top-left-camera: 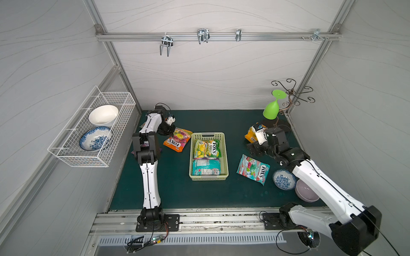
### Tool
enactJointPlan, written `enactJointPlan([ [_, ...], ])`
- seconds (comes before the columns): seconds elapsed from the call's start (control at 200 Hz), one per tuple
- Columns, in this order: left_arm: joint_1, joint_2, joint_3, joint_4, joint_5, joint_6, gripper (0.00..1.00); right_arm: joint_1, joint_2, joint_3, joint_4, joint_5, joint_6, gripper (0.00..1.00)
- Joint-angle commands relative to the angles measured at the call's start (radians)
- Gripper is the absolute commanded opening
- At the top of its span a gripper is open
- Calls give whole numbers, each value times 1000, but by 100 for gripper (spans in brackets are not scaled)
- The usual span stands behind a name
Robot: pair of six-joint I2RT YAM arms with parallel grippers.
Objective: Put the candies in the basket
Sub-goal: Pick up the candy at the center of the board.
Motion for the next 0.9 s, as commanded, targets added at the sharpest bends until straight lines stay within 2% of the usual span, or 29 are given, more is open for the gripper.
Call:
enactJointPlan([
  [0.0, 5, -123, -29, 31, -24, 50, 0, 7, -22, -6, 18, 16, -5, 99],
  [0.255, -1, -292, -56, 32, -3, 126, 0, 14, -34, -11, 19, 33, -12, 99],
  [0.45, -38, -429, -98, 9, 20, 203, 0, 20, -39, -11, 18, 53, -24, 99],
  [0.63, -102, -560, -168, 6, 26, 271, 0, 22, -51, -20, 28, 48, -21, 99],
  [0.895, -207, -691, -193, -83, 113, 306, 0, 23, -52, -22, 29, 68, -22, 99],
])
